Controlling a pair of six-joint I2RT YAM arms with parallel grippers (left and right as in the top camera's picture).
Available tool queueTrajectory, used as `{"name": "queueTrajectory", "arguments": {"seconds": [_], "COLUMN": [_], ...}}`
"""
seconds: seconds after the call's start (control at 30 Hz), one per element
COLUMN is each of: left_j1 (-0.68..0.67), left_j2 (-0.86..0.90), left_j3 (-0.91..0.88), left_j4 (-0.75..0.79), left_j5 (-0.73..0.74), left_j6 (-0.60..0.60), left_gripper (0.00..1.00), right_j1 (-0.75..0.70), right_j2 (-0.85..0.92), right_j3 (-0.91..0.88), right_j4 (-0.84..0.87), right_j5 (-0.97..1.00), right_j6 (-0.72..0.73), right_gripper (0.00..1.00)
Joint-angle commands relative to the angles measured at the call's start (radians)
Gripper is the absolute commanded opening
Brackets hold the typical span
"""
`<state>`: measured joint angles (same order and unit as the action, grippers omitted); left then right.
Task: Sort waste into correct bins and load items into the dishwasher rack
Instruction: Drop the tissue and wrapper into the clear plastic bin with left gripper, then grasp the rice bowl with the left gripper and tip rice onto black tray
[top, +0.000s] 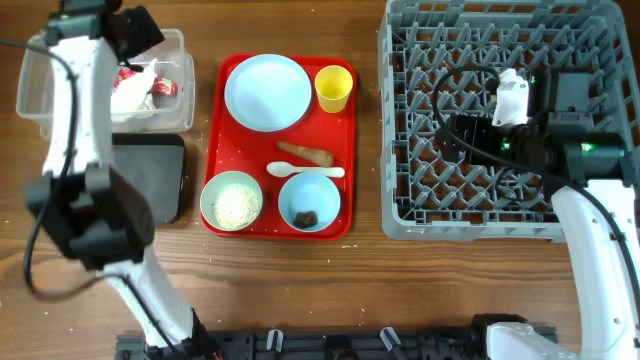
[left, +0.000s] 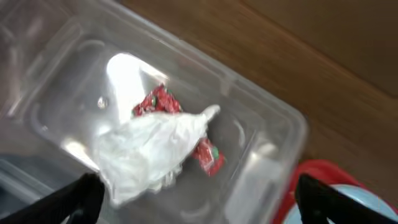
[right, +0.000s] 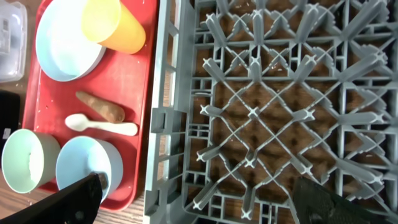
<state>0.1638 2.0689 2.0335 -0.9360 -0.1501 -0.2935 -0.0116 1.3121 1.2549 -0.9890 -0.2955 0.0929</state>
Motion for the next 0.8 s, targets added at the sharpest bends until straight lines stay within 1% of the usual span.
{"name": "queueTrajectory", "arguments": {"seconds": [0.0,0.03,0.07,0.1,0.13,0.2,0.27,0.33,0.37,0.47,0.53,0.6,0.63,0.73,0.77], "left_j1": [-0.005,-0.005,-0.005,-0.014,-0.035,-0.115,-0.206,-0.275,-0.307,-0.384,-0.416,-0.431,-0.434,-0.435,-0.434], "left_j2": [-0.224,-0.261,-0.271,-0.272,-0.268,-0.268,-0.268,-0.268,-0.268,-0.268,-0.268,-0.268,-0.268,-0.268,-0.268], "left_j3": [0.002,0.002,0.002,-0.001,-0.019,-0.113,-0.254,-0.4,-0.471,-0.632,-0.715,-0.773,-0.809,-0.88,-0.896], "left_j4": [-0.195,-0.308,-0.368,-0.495,-0.562,-0.605,-0.551,-0.44,-0.365,-0.164,-0.073,-0.023,0.006,0.077,0.096], "left_j5": [0.203,0.248,0.288,0.345,0.348,0.343,0.332,0.333,0.333,0.332,0.312,0.248,0.225,0.218,0.212], "left_j6": [0.024,0.024,0.025,0.026,0.037,0.055,0.054,0.05,0.05,0.045,-0.01,-0.076,-0.089,-0.095,-0.111], "left_gripper": [1.0,1.0,1.0,1.0,1.0,1.0,1.0,0.98,0.91,0.61,0.56,0.54,0.52,0.43,0.38], "right_j1": [0.0,0.0,0.0,0.0,0.0,0.0,0.0,0.0,0.0,0.0,0.0,0.0,0.0,0.0,0.0], "right_j2": [0.008,0.008,0.008,0.008,0.008,0.008,0.008,0.008,0.008,0.008,0.008,0.008,0.008,0.008,0.008], "right_j3": [0.013,0.013,0.013,0.013,0.013,0.013,0.013,0.013,0.013,0.013,0.013,0.013,0.013,0.013,0.013], "right_j4": [0.002,0.007,0.01,0.012,0.012,0.02,0.023,0.019,0.016,0.016,0.011,0.004,0.003,0.004,0.004], "right_j5": [-0.018,-0.02,-0.021,-0.02,-0.02,-0.02,-0.02,-0.02,-0.02,-0.02,-0.02,-0.02,-0.019,-0.017,-0.017], "right_j6": [-0.004,-0.004,-0.004,-0.004,-0.004,-0.008,-0.008,-0.008,-0.008,-0.007,-0.008,-0.008,-0.008,-0.008,-0.007], "right_gripper": [1.0,1.0,1.0,1.0,1.0,1.0,1.0,1.0,1.0,1.0,1.0,1.0,1.0,1.0,1.0]}}
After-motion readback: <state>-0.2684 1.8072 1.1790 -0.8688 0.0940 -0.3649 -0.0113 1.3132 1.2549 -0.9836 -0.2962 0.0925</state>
